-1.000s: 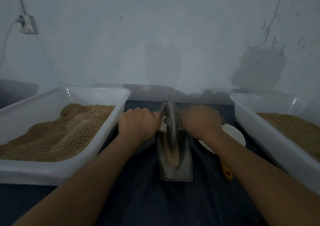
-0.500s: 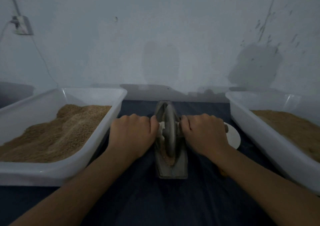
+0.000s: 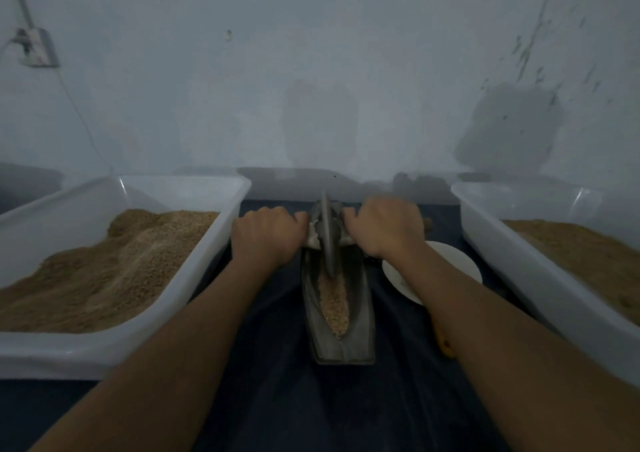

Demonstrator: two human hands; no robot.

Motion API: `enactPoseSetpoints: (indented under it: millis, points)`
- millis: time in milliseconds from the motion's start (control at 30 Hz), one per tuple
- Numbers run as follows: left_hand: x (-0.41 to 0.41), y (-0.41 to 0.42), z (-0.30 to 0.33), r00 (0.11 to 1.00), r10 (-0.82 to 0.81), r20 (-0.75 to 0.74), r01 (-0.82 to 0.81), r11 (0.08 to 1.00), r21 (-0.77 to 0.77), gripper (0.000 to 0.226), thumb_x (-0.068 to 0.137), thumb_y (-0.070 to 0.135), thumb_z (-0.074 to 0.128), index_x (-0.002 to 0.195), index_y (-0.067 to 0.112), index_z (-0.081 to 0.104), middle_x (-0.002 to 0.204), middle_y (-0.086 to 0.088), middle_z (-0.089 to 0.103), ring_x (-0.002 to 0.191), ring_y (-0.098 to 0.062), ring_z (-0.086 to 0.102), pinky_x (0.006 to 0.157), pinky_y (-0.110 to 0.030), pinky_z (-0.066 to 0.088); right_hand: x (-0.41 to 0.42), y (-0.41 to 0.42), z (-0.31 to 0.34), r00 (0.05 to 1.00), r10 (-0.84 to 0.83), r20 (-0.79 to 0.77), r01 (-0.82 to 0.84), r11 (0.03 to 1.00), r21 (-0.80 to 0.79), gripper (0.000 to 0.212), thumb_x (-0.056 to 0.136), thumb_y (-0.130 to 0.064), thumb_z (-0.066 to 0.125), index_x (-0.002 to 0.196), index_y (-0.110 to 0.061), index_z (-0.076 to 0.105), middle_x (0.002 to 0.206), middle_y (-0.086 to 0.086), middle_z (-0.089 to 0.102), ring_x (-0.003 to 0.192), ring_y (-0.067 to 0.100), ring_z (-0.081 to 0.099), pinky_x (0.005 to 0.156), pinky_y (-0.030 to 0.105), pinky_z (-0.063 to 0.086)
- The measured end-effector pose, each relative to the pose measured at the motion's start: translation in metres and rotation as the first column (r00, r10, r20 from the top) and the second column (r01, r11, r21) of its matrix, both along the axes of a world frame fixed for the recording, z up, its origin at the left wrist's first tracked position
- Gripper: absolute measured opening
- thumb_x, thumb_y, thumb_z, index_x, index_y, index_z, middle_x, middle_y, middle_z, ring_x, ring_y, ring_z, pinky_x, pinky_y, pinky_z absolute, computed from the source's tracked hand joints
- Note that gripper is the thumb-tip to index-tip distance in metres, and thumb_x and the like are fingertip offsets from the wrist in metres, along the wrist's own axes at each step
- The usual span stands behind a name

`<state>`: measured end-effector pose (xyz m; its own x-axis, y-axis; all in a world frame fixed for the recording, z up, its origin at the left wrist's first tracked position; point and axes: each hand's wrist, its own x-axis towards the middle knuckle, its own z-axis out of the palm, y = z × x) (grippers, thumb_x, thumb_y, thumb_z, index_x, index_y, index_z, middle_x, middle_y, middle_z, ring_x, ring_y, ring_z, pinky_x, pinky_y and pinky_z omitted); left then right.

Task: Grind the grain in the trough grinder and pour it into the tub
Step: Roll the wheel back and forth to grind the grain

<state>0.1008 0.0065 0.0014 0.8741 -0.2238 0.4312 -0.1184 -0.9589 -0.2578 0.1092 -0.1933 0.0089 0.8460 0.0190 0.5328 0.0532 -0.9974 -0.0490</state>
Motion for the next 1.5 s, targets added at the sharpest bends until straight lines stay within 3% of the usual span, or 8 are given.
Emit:
enactPoseSetpoints:
  millis: [300, 433, 633, 767, 1000, 1133, 1267, 1500]
  points:
    - [-0.099, 0.019, -0.013, 0.962, -0.193, 0.192, 0.206, 0.977, -0.048, 0.045, 0.105, 0.042, 0.004, 0.088, 0.031, 0.044, 0.075, 0.011, 0.045, 0.061, -0.014, 0.041, 0.057, -0.033, 0.027, -0.099, -0.020, -0.024, 0.902, 0.294, 0.315, -0.253, 0.953, -0.166, 0.035, 0.107, -0.037, 0.028, 0.074, -0.027, 0.038, 0.062, -0.009, 0.038, 0.051, 0.017, 0.035, 0.052, 0.035, 0.029]
    - [-0.094, 0.024, -0.011, 0.940, -0.251, 0.231, 0.269, 0.962, -0.051, 0.020, 0.098, 0.029, 0.050, 0.078, 0.026, 0.045, 0.062, 0.009, 0.042, 0.048, -0.017, 0.037, 0.048, -0.023, 0.007, -0.088, -0.011, -0.018, 0.875, 0.306, 0.376, -0.245, 0.948, -0.202, 0.036, 0.105, -0.029, 0.037, 0.070, -0.022, 0.040, 0.059, -0.004, 0.038, 0.050, 0.020, 0.033, 0.051, 0.034, 0.029]
    - [-0.005, -0.010, 0.011, 0.999, -0.053, 0.006, 0.053, 0.999, 0.000, 0.013, 0.102, 0.021, 0.044, 0.090, 0.020, 0.050, 0.095, -0.006, 0.065, 0.085, -0.029, 0.063, 0.063, -0.035, 0.036, -0.006, -0.010, -0.002, 0.991, -0.011, -0.133, 0.000, 0.997, -0.077, 0.038, 0.101, -0.038, 0.027, 0.081, -0.017, 0.052, 0.088, 0.007, 0.060, 0.076, 0.026, 0.049, 0.067, 0.037, 0.033]
    - [0.012, -0.016, 0.020, 0.999, -0.035, -0.015, 0.035, 0.999, -0.016, 0.017, 0.100, 0.020, 0.046, 0.085, 0.021, 0.054, 0.093, -0.007, 0.065, 0.088, -0.030, 0.063, 0.069, -0.039, 0.039, 0.006, -0.010, 0.000, 0.983, 0.003, -0.184, 0.008, 0.998, 0.058, 0.047, 0.102, -0.045, 0.024, 0.084, -0.017, 0.059, 0.096, 0.008, 0.063, 0.081, 0.030, 0.053, 0.069, 0.038, 0.034]
    - [-0.072, 0.014, -0.009, 0.963, -0.232, 0.140, 0.226, 0.973, 0.054, 0.013, 0.100, 0.030, 0.051, 0.106, 0.020, 0.056, 0.090, 0.000, 0.066, 0.074, -0.025, 0.065, 0.054, -0.031, 0.041, -0.081, -0.005, -0.009, 0.983, 0.148, 0.108, -0.120, 0.966, -0.228, 0.049, 0.103, -0.033, 0.001, 0.080, -0.022, 0.043, 0.067, -0.004, 0.040, 0.059, 0.022, 0.041, 0.057, 0.036, 0.027]
    - [-0.105, 0.024, -0.012, 0.948, -0.224, 0.225, 0.256, 0.959, -0.122, 0.037, 0.106, 0.040, 0.020, 0.083, 0.031, 0.048, 0.074, 0.010, 0.053, 0.061, -0.015, 0.047, 0.055, -0.031, 0.033, -0.114, -0.014, -0.015, 0.927, 0.254, 0.276, -0.213, 0.962, -0.171, 0.036, 0.108, -0.034, 0.024, 0.078, -0.025, 0.041, 0.067, -0.007, 0.039, 0.057, 0.018, 0.034, 0.058, 0.038, 0.030]
    - [-0.089, 0.020, -0.012, 0.938, -0.270, 0.216, 0.281, 0.959, -0.025, 0.020, 0.099, 0.032, 0.034, 0.085, 0.024, 0.047, 0.072, 0.003, 0.057, 0.056, -0.020, 0.051, 0.049, -0.028, 0.027, -0.096, -0.012, -0.017, 0.904, 0.288, 0.317, -0.231, 0.951, -0.206, 0.037, 0.107, -0.028, 0.028, 0.074, -0.022, 0.042, 0.061, -0.004, 0.040, 0.052, 0.019, 0.032, 0.053, 0.034, 0.028]
    - [0.001, -0.005, 0.000, 0.985, -0.110, 0.136, 0.097, 0.990, 0.100, 0.015, 0.101, 0.019, 0.043, 0.086, 0.019, 0.043, 0.094, -0.008, 0.067, 0.080, -0.030, 0.064, 0.058, -0.033, 0.035, -0.006, -0.012, 0.002, 0.990, 0.045, -0.135, -0.064, 0.988, -0.144, 0.026, 0.101, -0.028, 0.029, 0.086, -0.021, 0.049, 0.103, 0.009, 0.066, 0.078, 0.025, 0.045, 0.064, 0.037, 0.029]
